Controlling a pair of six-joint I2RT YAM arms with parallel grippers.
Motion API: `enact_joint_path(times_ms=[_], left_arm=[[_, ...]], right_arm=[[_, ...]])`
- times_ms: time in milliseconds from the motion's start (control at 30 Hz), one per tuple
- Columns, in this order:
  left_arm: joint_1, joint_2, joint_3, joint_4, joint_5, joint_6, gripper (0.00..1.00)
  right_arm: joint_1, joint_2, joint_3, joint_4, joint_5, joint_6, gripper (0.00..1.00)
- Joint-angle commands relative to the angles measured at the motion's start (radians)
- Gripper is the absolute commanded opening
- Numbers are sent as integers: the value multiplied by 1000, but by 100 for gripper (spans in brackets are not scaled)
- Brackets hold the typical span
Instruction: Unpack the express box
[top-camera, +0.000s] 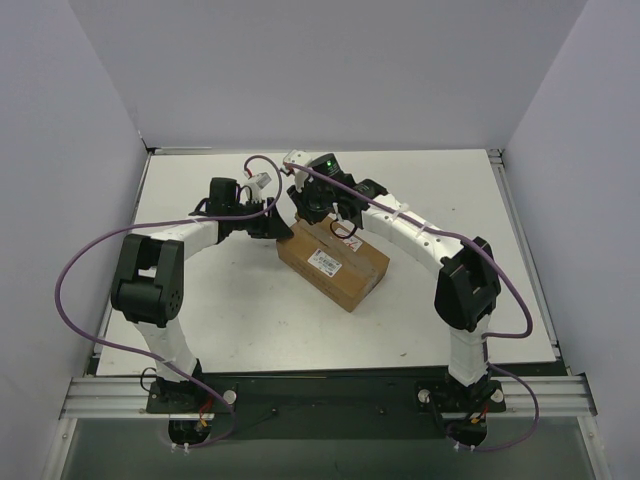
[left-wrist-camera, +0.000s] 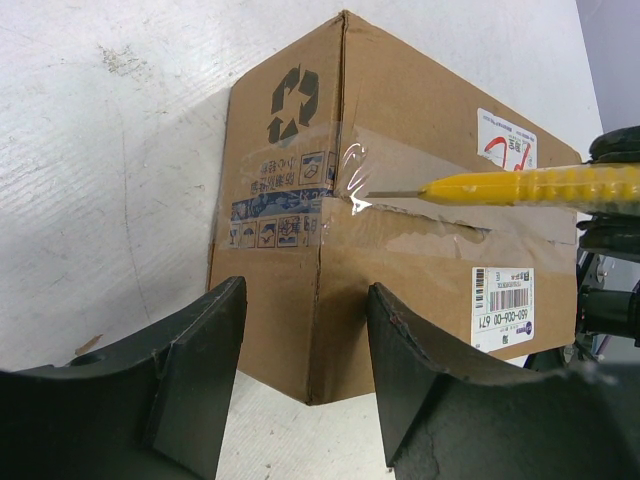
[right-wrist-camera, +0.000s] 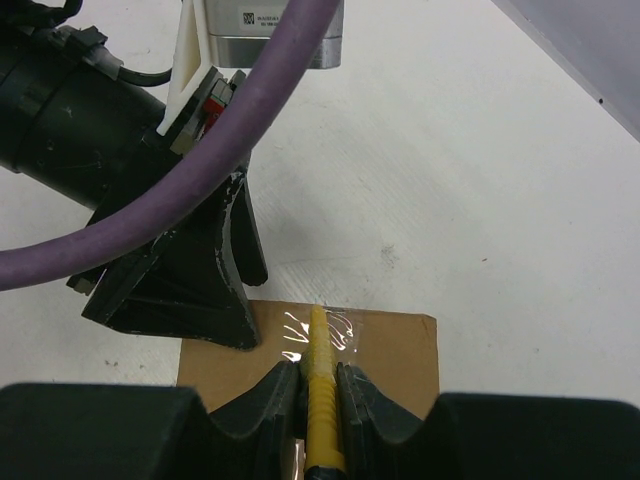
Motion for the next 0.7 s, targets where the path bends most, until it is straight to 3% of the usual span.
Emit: enact_joint_path(times_ms=[0,667], left_arm=[[2,23,0,18,-10,2,61],[4,40,8,18,-19,-4,60]], right_arm=[[10,11,-7,11,16,14,0],[8,-23,-59,-16,8,-9,0]])
